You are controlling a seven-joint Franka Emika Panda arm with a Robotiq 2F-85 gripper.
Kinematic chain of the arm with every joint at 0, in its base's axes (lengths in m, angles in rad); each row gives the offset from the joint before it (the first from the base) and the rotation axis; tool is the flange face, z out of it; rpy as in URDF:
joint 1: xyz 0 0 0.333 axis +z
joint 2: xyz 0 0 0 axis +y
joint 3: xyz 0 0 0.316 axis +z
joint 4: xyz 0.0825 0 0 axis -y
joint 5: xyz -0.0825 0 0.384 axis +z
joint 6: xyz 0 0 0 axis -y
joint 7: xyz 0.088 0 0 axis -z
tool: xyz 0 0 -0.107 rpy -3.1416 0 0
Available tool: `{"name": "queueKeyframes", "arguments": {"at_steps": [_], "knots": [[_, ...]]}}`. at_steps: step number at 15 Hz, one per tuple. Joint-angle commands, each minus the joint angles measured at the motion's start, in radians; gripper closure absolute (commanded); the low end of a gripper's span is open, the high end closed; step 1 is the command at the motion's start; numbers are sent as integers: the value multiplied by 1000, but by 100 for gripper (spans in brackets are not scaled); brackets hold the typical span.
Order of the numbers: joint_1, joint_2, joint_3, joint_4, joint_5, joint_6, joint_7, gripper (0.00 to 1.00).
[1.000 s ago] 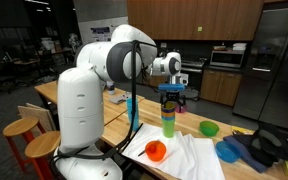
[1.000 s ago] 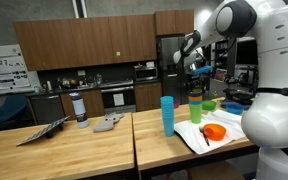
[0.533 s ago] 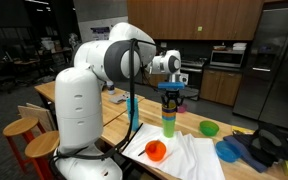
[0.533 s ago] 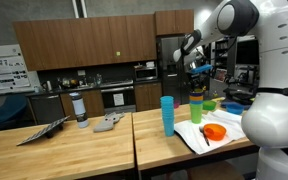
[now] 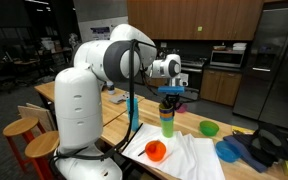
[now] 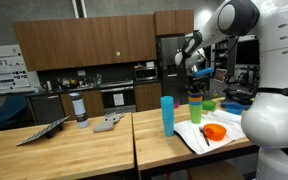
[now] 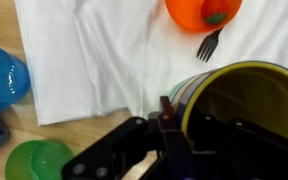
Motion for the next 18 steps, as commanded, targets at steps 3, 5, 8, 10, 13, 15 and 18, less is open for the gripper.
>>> {"name": "queueKeyframes", "arguments": {"at_steps": [3, 5, 8, 10, 13, 15, 18], "knots": [[-1, -28, -2, -45, 2, 31, 15, 96], [-3, -24, -4, -38, 1, 30, 8, 96], [-2, -25, -1, -30, 19, 45, 7, 96], [2, -25, 3, -26, 27, 66, 8, 96], [5, -19, 11, -12, 65, 100, 7, 96], [12, -12, 19, 0, 85, 118, 4, 96], [22, -6, 31, 13, 90, 139, 0, 96]]}}
